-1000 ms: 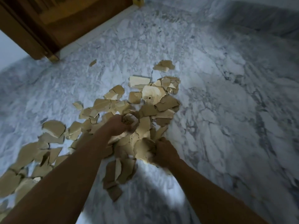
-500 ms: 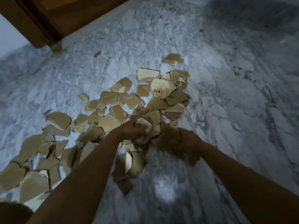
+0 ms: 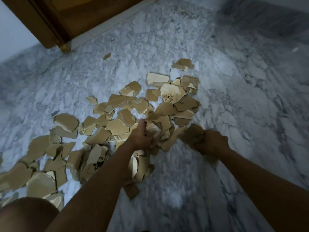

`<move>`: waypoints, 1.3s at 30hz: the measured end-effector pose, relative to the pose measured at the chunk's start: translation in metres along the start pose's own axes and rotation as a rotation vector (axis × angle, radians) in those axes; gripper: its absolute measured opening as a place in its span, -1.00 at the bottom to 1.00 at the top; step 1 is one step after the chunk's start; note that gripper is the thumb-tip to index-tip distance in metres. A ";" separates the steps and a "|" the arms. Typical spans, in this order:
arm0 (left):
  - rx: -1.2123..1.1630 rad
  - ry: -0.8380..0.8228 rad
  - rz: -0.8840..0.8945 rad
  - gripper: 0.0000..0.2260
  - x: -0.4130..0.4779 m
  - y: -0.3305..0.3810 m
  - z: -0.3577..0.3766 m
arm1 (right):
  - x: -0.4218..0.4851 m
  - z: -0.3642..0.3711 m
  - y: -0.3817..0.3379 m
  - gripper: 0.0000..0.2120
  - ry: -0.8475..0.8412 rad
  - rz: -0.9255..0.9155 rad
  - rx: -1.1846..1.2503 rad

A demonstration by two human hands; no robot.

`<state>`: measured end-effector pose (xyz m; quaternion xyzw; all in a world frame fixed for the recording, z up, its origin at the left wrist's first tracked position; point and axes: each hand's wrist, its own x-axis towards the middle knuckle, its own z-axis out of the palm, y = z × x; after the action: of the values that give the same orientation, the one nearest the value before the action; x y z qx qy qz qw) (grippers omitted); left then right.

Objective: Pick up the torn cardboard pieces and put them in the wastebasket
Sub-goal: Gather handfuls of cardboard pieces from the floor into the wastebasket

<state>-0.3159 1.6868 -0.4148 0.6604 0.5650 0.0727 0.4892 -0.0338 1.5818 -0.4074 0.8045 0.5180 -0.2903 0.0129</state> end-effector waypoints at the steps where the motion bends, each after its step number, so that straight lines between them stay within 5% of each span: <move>1: -0.010 0.015 -0.006 -0.37 -0.006 0.005 -0.013 | 0.001 -0.004 -0.005 -0.75 -0.049 -0.033 0.034; 7: 0.305 -0.034 -0.086 -0.55 -0.035 -0.009 -0.072 | -0.006 0.008 -0.085 -0.70 -0.289 -0.414 0.063; 11: -0.103 0.125 -0.201 -0.65 -0.060 -0.035 -0.093 | -0.019 0.045 -0.133 -0.58 -0.517 -0.395 0.225; 15: -0.377 0.348 -0.217 -0.65 -0.078 -0.060 -0.106 | -0.040 0.091 -0.159 -0.17 -0.415 -0.456 0.341; 18: -0.442 0.514 -0.195 -0.67 -0.093 -0.076 -0.109 | -0.060 0.124 -0.179 -0.53 -0.441 -0.478 0.213; 20: -0.475 0.562 -0.213 -0.66 -0.103 -0.086 -0.109 | -0.067 0.148 -0.185 -0.55 -0.417 -0.564 0.068; 27: -0.343 0.512 -0.306 -0.46 -0.122 -0.122 -0.112 | -0.092 0.167 -0.208 -0.43 -0.188 -0.742 -0.113; 33: -0.299 0.500 -0.258 -0.63 -0.125 -0.114 -0.114 | -0.094 0.147 -0.216 -0.77 -0.201 -0.736 -0.062; 36: -0.110 0.482 -0.236 -0.70 -0.126 -0.113 -0.120 | -0.070 0.107 -0.205 -0.53 -0.222 -0.640 -0.076; 39: 0.173 0.192 -0.234 -0.86 -0.129 -0.104 -0.111 | -0.045 0.052 -0.178 -0.33 -0.179 -0.540 -0.171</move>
<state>-0.5030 1.6319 -0.3749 0.6199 0.6862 0.0289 0.3795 -0.2205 1.6108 -0.3795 0.6048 0.7327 -0.3082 0.0486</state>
